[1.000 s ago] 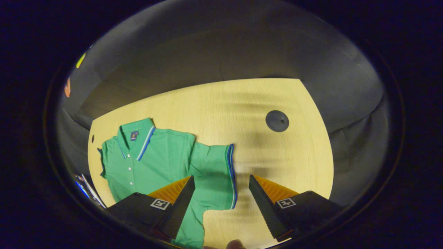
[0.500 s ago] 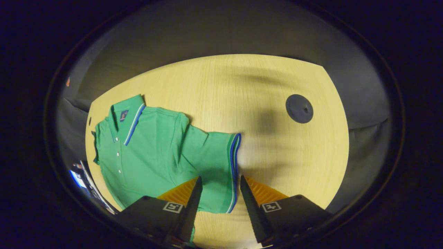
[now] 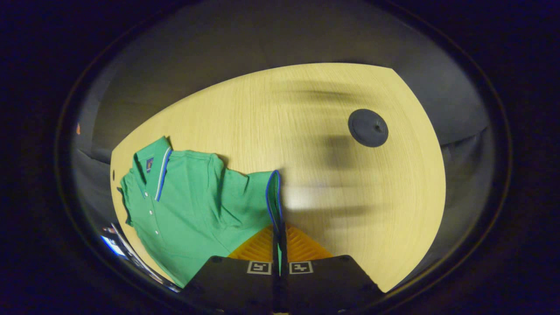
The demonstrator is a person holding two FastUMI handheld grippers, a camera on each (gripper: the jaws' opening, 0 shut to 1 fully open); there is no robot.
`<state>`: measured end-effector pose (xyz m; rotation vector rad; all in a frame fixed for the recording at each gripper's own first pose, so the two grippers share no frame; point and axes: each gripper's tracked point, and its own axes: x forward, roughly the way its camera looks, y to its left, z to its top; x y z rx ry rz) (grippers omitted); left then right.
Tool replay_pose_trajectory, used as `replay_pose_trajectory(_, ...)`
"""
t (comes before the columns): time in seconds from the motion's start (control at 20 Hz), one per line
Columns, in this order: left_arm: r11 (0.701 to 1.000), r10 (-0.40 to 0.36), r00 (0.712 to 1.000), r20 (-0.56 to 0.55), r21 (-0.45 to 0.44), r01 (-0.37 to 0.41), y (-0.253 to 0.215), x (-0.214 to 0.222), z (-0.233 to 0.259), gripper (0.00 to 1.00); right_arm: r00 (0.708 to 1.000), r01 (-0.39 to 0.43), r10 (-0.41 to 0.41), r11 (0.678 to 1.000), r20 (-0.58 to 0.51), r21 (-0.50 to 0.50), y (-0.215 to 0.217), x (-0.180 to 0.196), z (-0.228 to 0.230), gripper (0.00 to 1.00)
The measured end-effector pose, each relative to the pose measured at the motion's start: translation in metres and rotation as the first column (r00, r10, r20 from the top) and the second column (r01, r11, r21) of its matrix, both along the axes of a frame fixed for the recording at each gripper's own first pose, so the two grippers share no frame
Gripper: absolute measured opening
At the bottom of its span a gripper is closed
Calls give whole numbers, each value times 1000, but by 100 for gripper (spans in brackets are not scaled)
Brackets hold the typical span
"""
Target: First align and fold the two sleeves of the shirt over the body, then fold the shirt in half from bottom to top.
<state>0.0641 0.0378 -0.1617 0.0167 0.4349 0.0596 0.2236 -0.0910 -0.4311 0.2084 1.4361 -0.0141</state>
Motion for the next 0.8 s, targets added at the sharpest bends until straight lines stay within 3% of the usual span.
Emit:
replay_pose_trajectory(0.35, 1000, 16, 1000, -12, -16, -16, 15, -4, -7, 100, 995, -59, 56, 998, 79, 27, 33, 4, 46, 0)
replay_pose_trajectory(0.6, 1000, 24, 1000, -5, -18, -24, 33, -12, -6, 100, 990, -95, 84, 991, 115, 90, 94, 1, 77, 0)
replay_pose_trajectory(0.8, 999, 44, 999, -2, -3, -44, 56, -20, -5, 100, 990, -106, 99, 992, 98, 68, 142, 1, 75, 0)
